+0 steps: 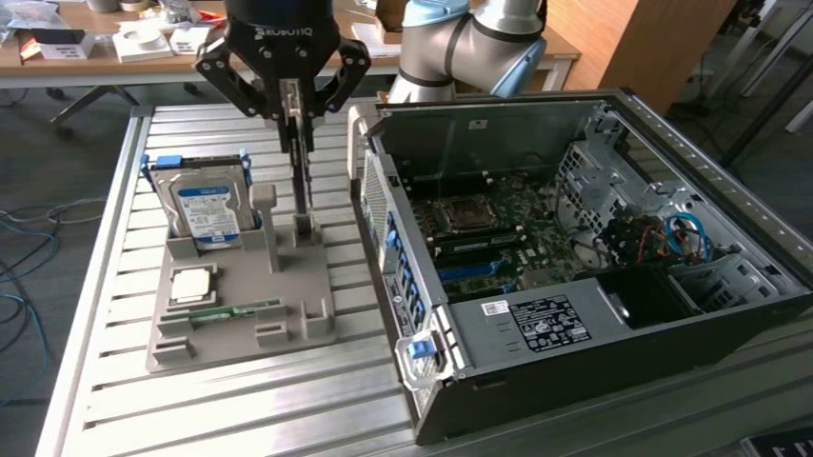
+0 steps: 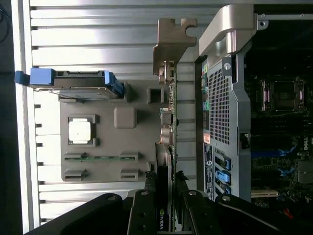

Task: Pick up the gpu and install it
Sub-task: 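Pick up the gpu and move the gpu toward the slot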

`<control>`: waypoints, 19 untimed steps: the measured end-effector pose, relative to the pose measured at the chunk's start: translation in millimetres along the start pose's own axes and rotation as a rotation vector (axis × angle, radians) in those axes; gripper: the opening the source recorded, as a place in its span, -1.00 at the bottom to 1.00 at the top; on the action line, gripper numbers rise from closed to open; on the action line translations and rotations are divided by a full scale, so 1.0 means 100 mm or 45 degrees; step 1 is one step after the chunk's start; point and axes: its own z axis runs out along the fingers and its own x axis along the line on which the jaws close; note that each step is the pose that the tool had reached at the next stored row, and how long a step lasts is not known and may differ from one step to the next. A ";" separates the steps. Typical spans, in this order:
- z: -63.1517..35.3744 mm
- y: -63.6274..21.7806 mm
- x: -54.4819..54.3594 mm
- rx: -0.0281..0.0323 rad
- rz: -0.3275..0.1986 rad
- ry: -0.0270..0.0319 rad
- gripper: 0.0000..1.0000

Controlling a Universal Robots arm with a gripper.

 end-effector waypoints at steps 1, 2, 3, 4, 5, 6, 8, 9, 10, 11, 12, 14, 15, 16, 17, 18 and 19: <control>0.001 0.001 -0.01 -0.0001 0.000 -0.0002 -0.47; 0.002 0.002 -0.03 -0.0002 0.000 -0.0003 -0.47; 0.002 0.002 -0.04 -0.0002 0.000 -0.0003 -0.47; 0.003 0.004 -0.06 -0.0002 0.000 -0.0003 -0.47; 0.003 0.005 -0.08 -0.0001 0.000 -0.0002 -0.47; 0.004 0.006 -0.11 -0.0002 0.000 -0.0003 -0.47; 0.006 0.010 -0.17 -0.0003 0.000 -0.0003 -0.47; 0.007 0.011 -0.21 -0.0004 0.001 -0.0004 -0.47; 0.008 0.014 -0.24 -0.0002 0.000 -0.0003 -0.47; 0.008 0.015 -0.28 -0.0001 0.000 -0.0001 -0.47; 0.009 0.017 -0.32 -0.0001 0.000 0.0000 -0.47; 0.011 0.021 -0.39 -0.0001 0.000 0.0001 -0.47; 0.012 0.023 -0.43 -0.0002 0.000 0.0000 -0.47; 0.013 0.025 -0.46 -0.0002 0.001 0.0000 -0.47; 0.014 0.027 -0.50 -0.0003 0.001 0.0000 -0.47; 0.014 0.029 -0.54 -0.0001 0.000 0.0002 -0.47; 0.016 0.031 -0.58 -0.0002 0.000 0.0001 -0.47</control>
